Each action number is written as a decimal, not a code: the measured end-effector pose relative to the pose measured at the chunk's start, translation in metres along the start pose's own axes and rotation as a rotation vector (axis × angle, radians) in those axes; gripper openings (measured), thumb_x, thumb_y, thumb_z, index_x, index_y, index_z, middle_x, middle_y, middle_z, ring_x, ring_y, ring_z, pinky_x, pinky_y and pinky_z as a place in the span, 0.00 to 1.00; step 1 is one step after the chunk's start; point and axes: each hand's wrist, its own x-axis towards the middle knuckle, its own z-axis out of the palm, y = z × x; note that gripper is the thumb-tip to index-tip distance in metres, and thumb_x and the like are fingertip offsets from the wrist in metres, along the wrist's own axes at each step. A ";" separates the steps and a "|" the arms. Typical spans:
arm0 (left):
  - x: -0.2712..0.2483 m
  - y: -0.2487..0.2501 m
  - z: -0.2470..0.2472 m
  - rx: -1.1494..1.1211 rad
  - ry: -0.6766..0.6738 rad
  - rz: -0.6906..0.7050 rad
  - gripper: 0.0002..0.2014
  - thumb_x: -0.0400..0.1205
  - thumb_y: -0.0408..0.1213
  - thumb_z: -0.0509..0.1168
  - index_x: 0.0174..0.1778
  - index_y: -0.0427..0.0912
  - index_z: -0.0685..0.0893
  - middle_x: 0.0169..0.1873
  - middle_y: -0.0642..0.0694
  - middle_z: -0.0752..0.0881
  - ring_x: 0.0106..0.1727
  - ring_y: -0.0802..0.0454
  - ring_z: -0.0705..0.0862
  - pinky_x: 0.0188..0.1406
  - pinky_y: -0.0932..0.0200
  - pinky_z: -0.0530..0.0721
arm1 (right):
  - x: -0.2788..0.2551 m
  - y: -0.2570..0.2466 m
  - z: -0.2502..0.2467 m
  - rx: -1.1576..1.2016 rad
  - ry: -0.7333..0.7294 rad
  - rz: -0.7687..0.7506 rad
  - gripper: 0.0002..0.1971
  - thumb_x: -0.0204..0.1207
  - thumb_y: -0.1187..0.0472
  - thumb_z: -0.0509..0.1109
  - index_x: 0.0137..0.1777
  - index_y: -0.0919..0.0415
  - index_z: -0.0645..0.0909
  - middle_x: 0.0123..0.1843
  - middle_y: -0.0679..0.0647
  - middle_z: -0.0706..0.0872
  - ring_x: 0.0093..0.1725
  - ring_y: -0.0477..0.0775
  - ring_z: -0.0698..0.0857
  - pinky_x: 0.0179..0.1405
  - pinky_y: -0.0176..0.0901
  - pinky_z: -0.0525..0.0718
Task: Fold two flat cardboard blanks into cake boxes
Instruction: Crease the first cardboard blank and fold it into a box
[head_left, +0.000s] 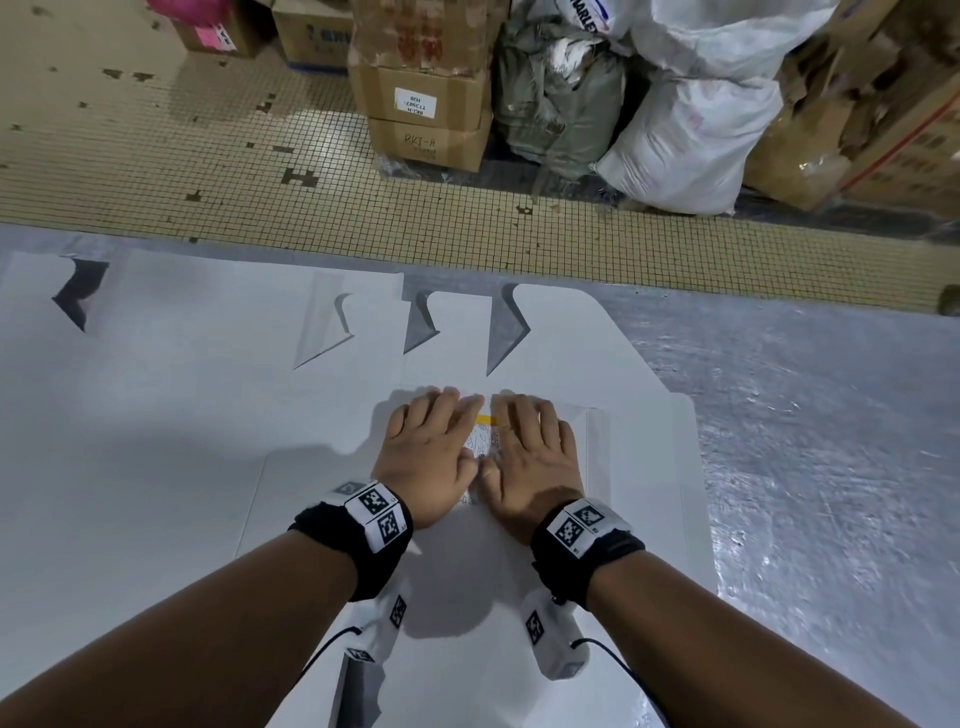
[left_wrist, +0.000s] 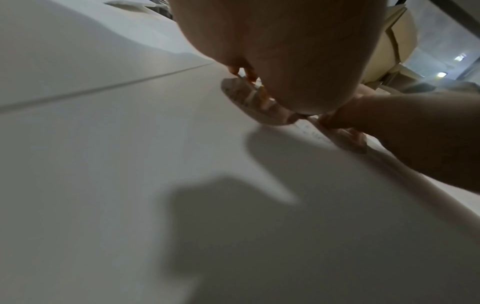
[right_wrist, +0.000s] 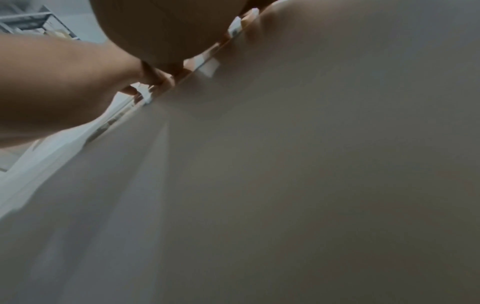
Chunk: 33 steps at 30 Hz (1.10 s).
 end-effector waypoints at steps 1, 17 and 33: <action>0.001 0.000 -0.001 0.008 -0.014 -0.008 0.33 0.75 0.50 0.53 0.78 0.47 0.74 0.70 0.43 0.78 0.68 0.40 0.71 0.64 0.47 0.64 | 0.001 0.000 -0.001 -0.002 -0.008 -0.001 0.38 0.74 0.43 0.52 0.84 0.59 0.58 0.80 0.53 0.62 0.76 0.60 0.59 0.72 0.52 0.59; -0.015 -0.037 -0.018 -0.100 -0.159 -0.104 0.56 0.66 0.84 0.40 0.88 0.55 0.52 0.88 0.54 0.41 0.87 0.54 0.38 0.83 0.55 0.41 | -0.022 0.030 -0.009 0.054 -0.086 0.178 0.52 0.72 0.22 0.44 0.88 0.54 0.40 0.89 0.49 0.42 0.87 0.51 0.39 0.85 0.51 0.36; -0.016 -0.033 -0.011 -0.021 -0.244 -0.140 0.54 0.68 0.76 0.30 0.87 0.47 0.34 0.85 0.54 0.29 0.86 0.54 0.29 0.84 0.51 0.32 | -0.025 0.026 -0.017 0.020 -0.087 0.184 0.54 0.74 0.24 0.54 0.88 0.63 0.44 0.88 0.58 0.48 0.87 0.55 0.41 0.85 0.51 0.35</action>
